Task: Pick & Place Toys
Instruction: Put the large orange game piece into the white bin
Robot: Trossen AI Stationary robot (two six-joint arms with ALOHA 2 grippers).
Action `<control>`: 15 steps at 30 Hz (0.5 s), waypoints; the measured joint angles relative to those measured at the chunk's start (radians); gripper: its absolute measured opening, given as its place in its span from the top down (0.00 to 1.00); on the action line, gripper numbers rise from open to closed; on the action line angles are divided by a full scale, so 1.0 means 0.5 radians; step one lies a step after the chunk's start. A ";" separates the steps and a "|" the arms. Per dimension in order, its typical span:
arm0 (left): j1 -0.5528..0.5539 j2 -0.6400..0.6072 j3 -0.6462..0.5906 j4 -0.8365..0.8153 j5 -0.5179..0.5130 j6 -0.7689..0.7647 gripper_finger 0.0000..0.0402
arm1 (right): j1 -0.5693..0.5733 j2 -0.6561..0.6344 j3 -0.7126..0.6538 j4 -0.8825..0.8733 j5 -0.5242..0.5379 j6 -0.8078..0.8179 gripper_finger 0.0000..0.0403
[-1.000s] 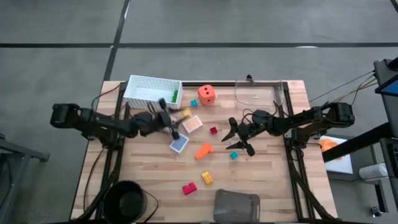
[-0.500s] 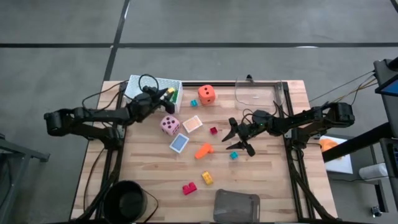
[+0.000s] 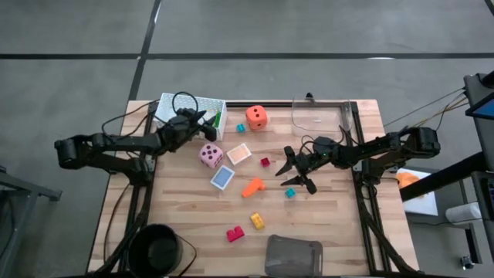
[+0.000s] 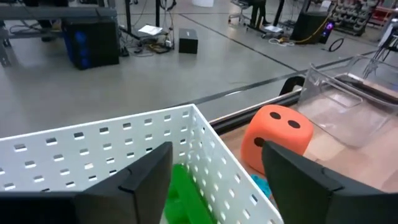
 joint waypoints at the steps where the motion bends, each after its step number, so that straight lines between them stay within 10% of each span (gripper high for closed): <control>1: 0.004 0.000 0.000 0.000 0.001 -0.012 0.34 | 0.000 0.000 0.000 0.000 0.000 0.001 0.52; 7: 0.001 -0.045 0.001 0.074 0.142 0.011 0.27 | 0.000 0.000 0.000 -0.001 0.000 0.001 0.52; 15: -0.084 -0.122 -0.002 0.365 0.814 0.235 0.28 | 0.002 0.000 0.000 -0.026 0.088 0.001 0.52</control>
